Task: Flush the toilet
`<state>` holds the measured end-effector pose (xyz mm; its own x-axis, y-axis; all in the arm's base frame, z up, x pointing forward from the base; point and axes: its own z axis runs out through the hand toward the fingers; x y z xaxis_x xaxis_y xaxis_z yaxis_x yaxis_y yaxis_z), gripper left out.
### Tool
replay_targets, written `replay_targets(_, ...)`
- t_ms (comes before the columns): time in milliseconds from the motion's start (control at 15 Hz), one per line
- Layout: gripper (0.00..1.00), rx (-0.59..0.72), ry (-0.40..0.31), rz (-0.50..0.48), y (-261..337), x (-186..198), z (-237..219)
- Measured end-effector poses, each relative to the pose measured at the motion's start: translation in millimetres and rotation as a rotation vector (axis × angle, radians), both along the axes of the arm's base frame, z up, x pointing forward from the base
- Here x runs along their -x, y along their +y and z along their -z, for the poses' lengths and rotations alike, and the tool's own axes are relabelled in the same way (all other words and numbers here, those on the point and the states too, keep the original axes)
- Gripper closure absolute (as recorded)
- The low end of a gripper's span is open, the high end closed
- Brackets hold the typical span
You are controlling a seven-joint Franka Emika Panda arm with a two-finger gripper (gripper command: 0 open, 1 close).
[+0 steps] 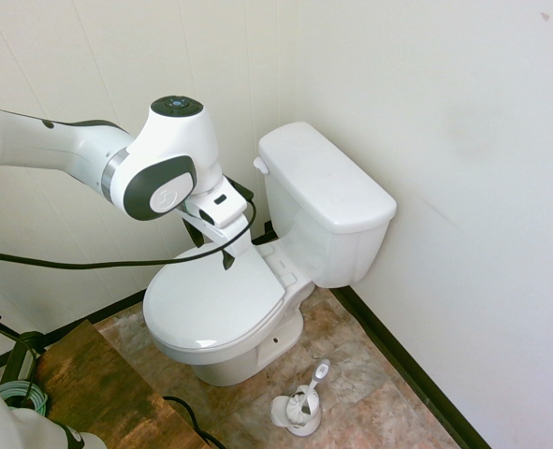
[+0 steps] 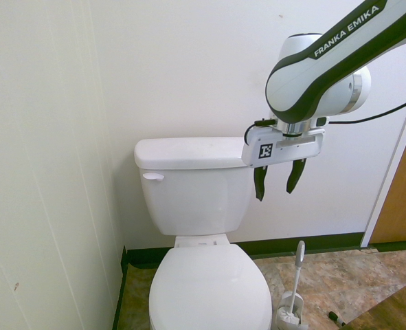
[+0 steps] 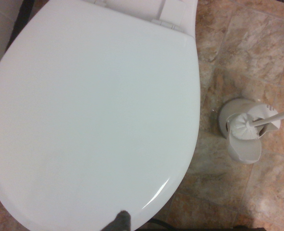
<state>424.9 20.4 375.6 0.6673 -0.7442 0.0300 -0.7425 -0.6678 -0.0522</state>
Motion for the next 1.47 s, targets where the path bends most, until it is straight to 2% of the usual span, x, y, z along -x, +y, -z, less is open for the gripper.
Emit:
replay_targets(200, 0.0, 0.0, -0.002, -0.002, 1.4, -5.7, 2.9)
replay_targets(400, 0.0, -0.003, -0.035, -0.022, 13.0, -37.0, -3.7)
replay_targets(733, 0.0, -0.024, -0.119, -0.076, 58.6, -128.0, -33.1)
replay_targets(1200, 0.0, -0.037, -0.162, -0.14, 142.1, -247.5, -2.6)
replay_targets(1267, 1.0, -0.036, -0.162, -0.147, 152.0, -260.3, 5.6)
replay_targets(1467, 1.0, -0.027, -0.159, -0.15, 167.9, -293.8, 26.8)
